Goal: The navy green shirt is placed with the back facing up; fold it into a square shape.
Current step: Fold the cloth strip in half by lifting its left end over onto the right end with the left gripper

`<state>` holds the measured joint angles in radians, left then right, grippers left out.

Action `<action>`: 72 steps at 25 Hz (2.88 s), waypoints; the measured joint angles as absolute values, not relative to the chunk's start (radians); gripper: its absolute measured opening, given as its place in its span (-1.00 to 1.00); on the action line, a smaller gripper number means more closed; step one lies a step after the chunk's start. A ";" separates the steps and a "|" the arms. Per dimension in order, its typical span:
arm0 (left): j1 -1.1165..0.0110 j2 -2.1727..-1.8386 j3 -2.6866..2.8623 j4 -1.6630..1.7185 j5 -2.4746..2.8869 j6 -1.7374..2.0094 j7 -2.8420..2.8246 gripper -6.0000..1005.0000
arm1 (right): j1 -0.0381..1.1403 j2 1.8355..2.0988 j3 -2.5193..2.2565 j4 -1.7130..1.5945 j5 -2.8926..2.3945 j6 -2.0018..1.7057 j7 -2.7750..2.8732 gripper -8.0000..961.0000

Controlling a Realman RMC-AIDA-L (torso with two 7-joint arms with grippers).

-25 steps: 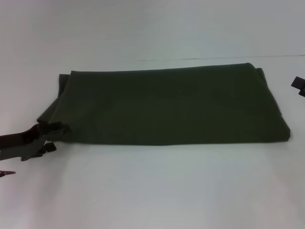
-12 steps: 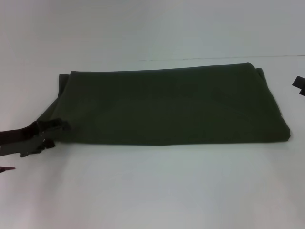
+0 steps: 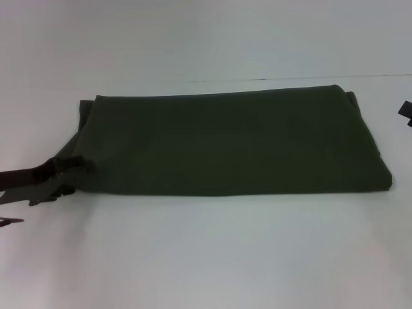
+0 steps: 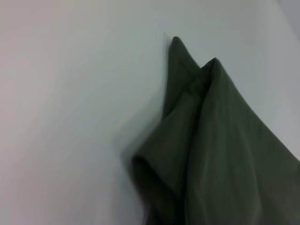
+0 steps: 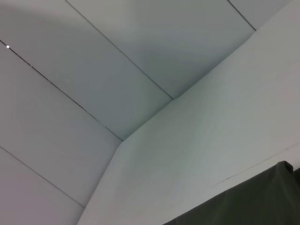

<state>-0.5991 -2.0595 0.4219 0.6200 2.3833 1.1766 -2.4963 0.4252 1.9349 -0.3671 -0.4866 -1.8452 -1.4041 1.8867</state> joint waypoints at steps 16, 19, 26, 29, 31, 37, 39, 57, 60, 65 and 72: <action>-0.637 -2.048 0.422 0.634 2.375 1.202 -2.476 0.65 | 0.423 1.935 -0.364 -0.486 -1.845 -1.407 1.887 0.48; -0.633 -2.049 0.422 0.634 2.374 1.205 -2.463 0.65 | 0.423 1.934 -0.363 -0.483 -1.845 -1.406 1.886 0.48; -0.620 -2.052 0.416 0.633 2.374 1.204 -2.413 0.65 | 0.423 1.934 -0.363 -0.485 -1.845 -1.405 1.884 0.46; -0.614 -2.053 0.412 0.633 2.374 1.197 -2.398 0.65 | 0.423 1.934 -0.363 -0.486 -1.845 -1.405 1.884 0.46; -0.609 -2.053 0.412 0.635 2.374 1.193 -2.392 0.54 | 0.423 1.934 -0.363 -0.486 -1.845 -1.405 1.883 0.45; -0.606 -2.056 0.415 0.636 2.374 1.178 -2.384 0.15 | 0.423 1.936 -0.364 -0.486 -1.845 -1.405 1.880 0.39; -0.606 -2.056 0.416 0.637 2.375 1.176 -2.384 -0.04 | 0.423 1.937 -0.364 -0.486 -1.845 -1.405 1.880 0.39; -0.487 -2.078 0.291 0.720 2.324 1.263 -2.317 -0.93 | 0.444 1.959 -0.364 -0.481 -1.841 -1.392 1.872 0.39; -0.470 -2.079 0.268 0.730 2.324 1.274 -2.308 -0.93 | 0.450 1.970 -0.364 -0.480 -1.825 -1.385 1.863 0.39; -0.420 -2.074 0.198 0.770 2.323 1.309 -2.282 -0.93 | 0.468 1.988 -0.364 -0.479 -1.818 -1.363 1.852 0.39; -0.340 -2.061 0.127 0.849 2.329 1.346 -2.273 -0.93 | 0.502 2.016 -0.370 -0.476 -1.814 -1.325 1.829 0.39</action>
<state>-0.3398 -2.0608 0.1266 0.8486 2.3285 1.3465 -2.2732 0.5016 2.0157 -0.3702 -0.4759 -1.8141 -1.3250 1.8293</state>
